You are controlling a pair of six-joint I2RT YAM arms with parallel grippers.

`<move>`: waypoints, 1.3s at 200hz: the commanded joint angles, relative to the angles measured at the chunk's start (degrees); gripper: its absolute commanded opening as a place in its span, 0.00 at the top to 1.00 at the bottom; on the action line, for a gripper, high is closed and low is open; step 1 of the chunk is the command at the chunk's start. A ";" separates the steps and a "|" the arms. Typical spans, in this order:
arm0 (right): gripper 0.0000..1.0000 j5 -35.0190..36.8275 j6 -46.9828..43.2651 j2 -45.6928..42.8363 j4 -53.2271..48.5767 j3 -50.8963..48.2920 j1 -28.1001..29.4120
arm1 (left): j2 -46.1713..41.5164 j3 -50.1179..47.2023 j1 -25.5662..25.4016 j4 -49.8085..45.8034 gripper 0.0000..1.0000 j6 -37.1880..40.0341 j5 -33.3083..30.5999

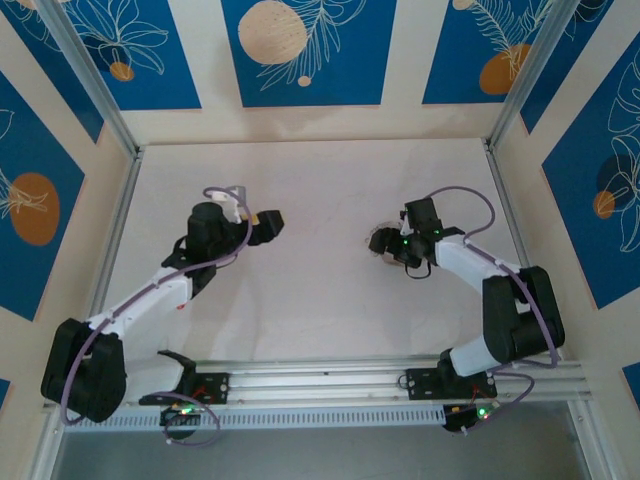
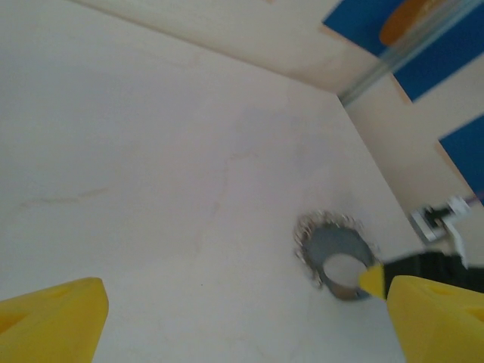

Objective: Put the keys on the keyring

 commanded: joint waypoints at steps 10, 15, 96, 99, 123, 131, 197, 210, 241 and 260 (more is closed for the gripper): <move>0.26 3.58 1.05 4.19 -0.21 3.41 1.12 | 4.02 -0.07 -2.27 3.52 0.06 -1.02 4.13; 0.26 3.83 1.00 4.75 -0.21 3.60 1.21 | 4.61 -0.07 -2.25 4.16 0.06 -1.24 4.74; 0.32 4.68 0.11 13.24 -0.27 8.65 3.71 | 7.48 2.22 -2.23 6.19 0.00 -5.88 5.14; 0.33 4.68 0.07 13.43 -0.39 8.88 4.06 | 7.45 2.14 -2.27 6.26 0.00 -6.65 4.54; 0.34 4.85 -0.25 15.00 -1.21 10.50 6.58 | 6.21 2.05 -2.21 6.53 0.00 -7.20 4.59; 0.34 4.89 -0.25 15.62 -1.46 10.96 7.56 | 5.57 1.73 -2.25 6.98 0.00 -7.03 4.50; 0.34 2.29 -0.48 22.14 -2.55 16.20 16.24 | 0.74 -0.74 -2.28 9.45 0.00 -7.18 3.33; 0.34 2.21 -1.25 23.99 -3.53 18.78 18.52 | -0.13 -0.77 -2.31 8.72 0.00 -7.09 3.37; 0.35 1.51 -3.00 28.68 -6.10 26.54 23.08 | -2.43 -1.03 -2.41 7.54 0.01 -6.55 3.54; 0.35 3.14 -3.76 28.96 -7.68 29.58 24.81 | -3.23 -0.47 -2.51 4.91 0.01 -5.53 3.17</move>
